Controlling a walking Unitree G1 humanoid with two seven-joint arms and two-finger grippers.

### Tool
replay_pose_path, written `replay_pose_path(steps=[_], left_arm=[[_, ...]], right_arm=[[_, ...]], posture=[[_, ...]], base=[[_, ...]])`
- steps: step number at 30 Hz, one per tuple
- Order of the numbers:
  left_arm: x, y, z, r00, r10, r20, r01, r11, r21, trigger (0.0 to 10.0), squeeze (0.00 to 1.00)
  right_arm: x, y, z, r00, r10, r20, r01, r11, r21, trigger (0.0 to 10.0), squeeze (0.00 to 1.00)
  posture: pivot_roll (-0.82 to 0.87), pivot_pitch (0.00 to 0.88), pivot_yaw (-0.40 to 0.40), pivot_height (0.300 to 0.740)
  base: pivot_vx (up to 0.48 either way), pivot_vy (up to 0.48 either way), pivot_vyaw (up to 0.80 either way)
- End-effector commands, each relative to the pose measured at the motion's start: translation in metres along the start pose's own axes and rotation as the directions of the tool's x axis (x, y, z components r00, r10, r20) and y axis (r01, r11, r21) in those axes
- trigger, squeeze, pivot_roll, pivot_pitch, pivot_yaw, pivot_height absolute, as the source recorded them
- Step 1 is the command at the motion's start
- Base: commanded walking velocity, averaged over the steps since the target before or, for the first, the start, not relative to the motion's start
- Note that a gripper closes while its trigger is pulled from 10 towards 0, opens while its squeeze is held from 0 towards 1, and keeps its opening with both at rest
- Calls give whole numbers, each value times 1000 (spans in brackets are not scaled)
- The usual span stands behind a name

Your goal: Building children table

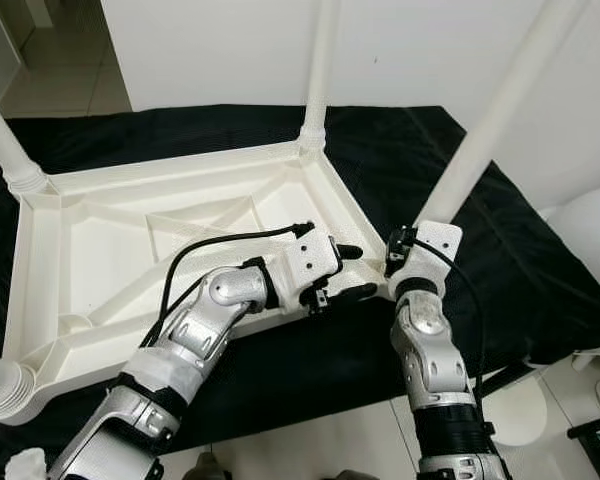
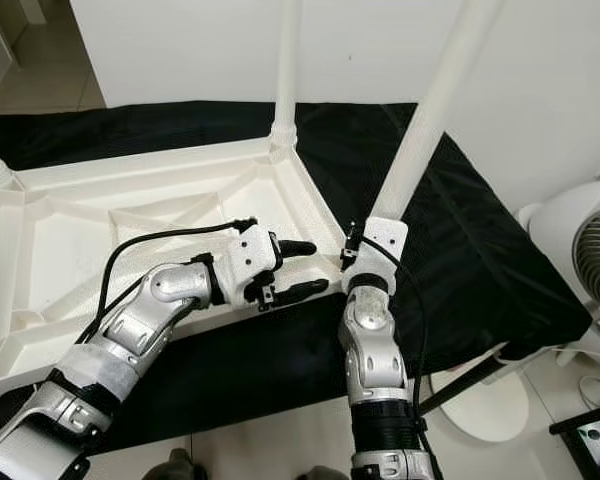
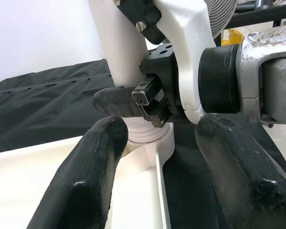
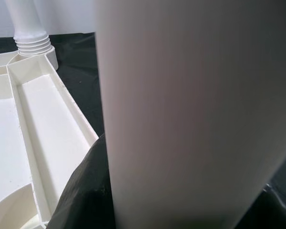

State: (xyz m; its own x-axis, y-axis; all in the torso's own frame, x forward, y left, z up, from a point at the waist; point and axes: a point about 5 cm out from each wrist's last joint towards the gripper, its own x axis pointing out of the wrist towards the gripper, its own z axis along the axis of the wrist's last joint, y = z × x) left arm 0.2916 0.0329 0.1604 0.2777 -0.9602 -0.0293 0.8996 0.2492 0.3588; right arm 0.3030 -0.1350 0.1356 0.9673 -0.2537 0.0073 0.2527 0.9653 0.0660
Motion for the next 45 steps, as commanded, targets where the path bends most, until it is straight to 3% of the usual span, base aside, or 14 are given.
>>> replay_pose_path(steps=[1, 5, 6, 7, 13, 18, 19, 20, 25, 28, 34, 35, 40, 45], left_arm=[[0, -5, -1, 999, -49, -5, 49, 999, 9, 10000, 0], [0, -5, -1, 999, -50, -6, 50, 999, 9, 10000, 0], [0, -5, -1, 999, -48, -6, 48, 999, 10, 10000, 0], [-1, -5, -1, 999, -46, -6, 46, 999, 9, 10000, 0], [-1, -4, -1, 999, -44, -6, 44, 999, 10, 10000, 0], [-3, -4, -1, 999, -41, -8, 41, 999, 9, 10000, 0], [-3, -4, -1, 999, -41, -8, 41, 999, 9, 10000, 0], [-4, -5, -1, 999, -43, -8, 44, 999, 9, 10000, 0], [-4, -5, -1, 999, -48, -8, 48, 999, 10, 10000, 0], [-5, -3, -1, 999, -49, -13, 49, 999, 10, 10000, 0], [-6, -3, -1, 999, -50, -14, 50, 999, 11, 10000, 0], [-6, -2, -1, 999, -49, -15, 49, 999, 12, 10000, 0], [-6, -1, -1, 999, -47, -18, 47, 999, 15, 10000, 0], [-7, 0, -1, 999, -41, -20, 41, 999, 16, 10000, 0]], right_arm=[[-8, 11, -11, 997, 39, -66, -36, 998, 47, 10000, 0], [-7, 9, -10, 997, 42, -62, -39, 998, 47, 10000, 0], [-8, 9, -9, 997, 38, -61, -35, 998, 50, 10000, 604], [-9, 8, -8, 998, 39, -55, -36, 998, 55, 10000, 1000], [-11, 7, -6, 998, 38, -41, -35, 997, 61, 10000, 1000], [-20, -11, -5, 990, 142, -7, -141, 988, 68, 10000, 1000], [-24, -17, -6, 983, 184, -3, -184, 982, 48, 10000, 145], [-27, -23, -8, 976, 219, -3, -219, 975, 35, 10000, 0], [-32, -33, -11, 959, 282, -9, -282, 960, 5, 10000, 0], [-38, -51, -19, 922, 385, -45, -387, 919, -75, 10000, 0], [-40, -58, -19, 909, 413, -53, -416, 905, -86, 10000, 0], [-34, -70, -19, 905, 421, -60, -426, 898, -112, 10000, 0], [-22, -89, -15, 886, 459, -66, -463, 872, -158, 10000, 0], [-20, -84, -12, 869, 492, -50, -494, 856, -154, 10000, 0]], posture=[[3, 0, -64, 740], [6, 0, -67, 740], [8, 0, -66, 740], [9, 0, -67, 740], [9, 0, -67, 740], [2, 0, -64, 740], [0, 0, -63, 740], [-3, 0, -61, 740], [-5, 0, -59, 740], [-9, 0, -52, 740], [-10, 0, -51, 740], [-9, 0, -41, 740], [0, 1, -42, 740], [8, 3, -44, 740]], base=[[0, 0, 0], [0, 0, 0], [0, 0, 0], [0, 0, 0], [0, 0, 0], [0, 0, 0], [0, 0, 0], [0, 0, 0], [0, 0, 0], [0, 0, 0], [0, 0, 0], [0, 0, 0], [0, 0, 0], [0, 0, 0]])
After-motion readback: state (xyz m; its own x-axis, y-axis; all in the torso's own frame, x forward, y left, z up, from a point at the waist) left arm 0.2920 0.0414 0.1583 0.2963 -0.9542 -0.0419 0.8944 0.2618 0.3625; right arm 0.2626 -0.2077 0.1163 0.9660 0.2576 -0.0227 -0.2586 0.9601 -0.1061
